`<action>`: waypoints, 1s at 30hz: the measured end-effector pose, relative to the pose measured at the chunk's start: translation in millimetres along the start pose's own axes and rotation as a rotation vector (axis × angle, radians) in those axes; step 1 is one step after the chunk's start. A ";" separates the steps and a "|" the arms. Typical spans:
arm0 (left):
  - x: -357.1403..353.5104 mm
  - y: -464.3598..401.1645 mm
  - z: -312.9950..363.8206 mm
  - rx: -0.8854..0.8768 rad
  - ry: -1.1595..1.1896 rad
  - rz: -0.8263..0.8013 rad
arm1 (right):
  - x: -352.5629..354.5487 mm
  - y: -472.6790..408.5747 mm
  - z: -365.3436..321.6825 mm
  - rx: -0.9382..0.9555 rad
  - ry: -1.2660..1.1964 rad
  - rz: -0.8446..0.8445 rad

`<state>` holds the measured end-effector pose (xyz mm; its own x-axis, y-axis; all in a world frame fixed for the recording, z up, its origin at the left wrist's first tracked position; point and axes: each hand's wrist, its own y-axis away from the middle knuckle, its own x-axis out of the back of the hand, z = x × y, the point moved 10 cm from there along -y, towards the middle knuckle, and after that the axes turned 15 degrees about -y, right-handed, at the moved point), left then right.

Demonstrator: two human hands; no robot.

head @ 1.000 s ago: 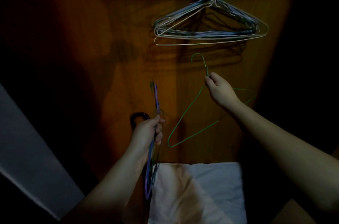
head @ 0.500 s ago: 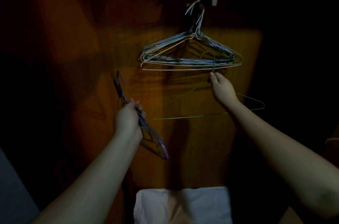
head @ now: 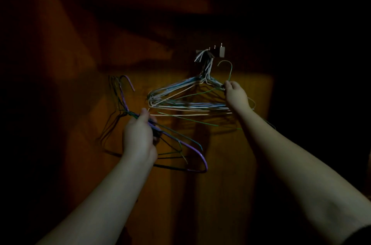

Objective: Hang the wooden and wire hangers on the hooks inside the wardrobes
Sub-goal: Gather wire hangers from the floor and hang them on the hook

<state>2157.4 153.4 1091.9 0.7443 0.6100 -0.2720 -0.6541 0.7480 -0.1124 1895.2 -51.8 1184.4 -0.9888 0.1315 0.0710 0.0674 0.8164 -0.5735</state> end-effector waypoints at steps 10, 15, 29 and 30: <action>-8.2 -5.3 8.4 -0.047 0.006 -0.007 | -22.1 -41.5 -26.5 -0.017 -0.027 -0.039; -6.3 -8.9 6.7 -0.050 -0.004 0.005 | -40.0 -39.7 -31.6 0.024 -0.033 -0.100; -6.0 -7.8 4.9 -0.073 -0.020 0.012 | -53.7 -35.0 -15.4 0.072 -0.035 -0.131; -6.0 -8.1 3.5 -0.068 -0.022 0.012 | -54.7 -36.4 -16.3 0.077 -0.024 -0.130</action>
<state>2158.7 144.6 1097.7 0.7387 0.6247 -0.2531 -0.6699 0.7218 -0.1740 1949.1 -79.5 1214.7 -0.9915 0.0135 0.1296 -0.0705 0.7803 -0.6214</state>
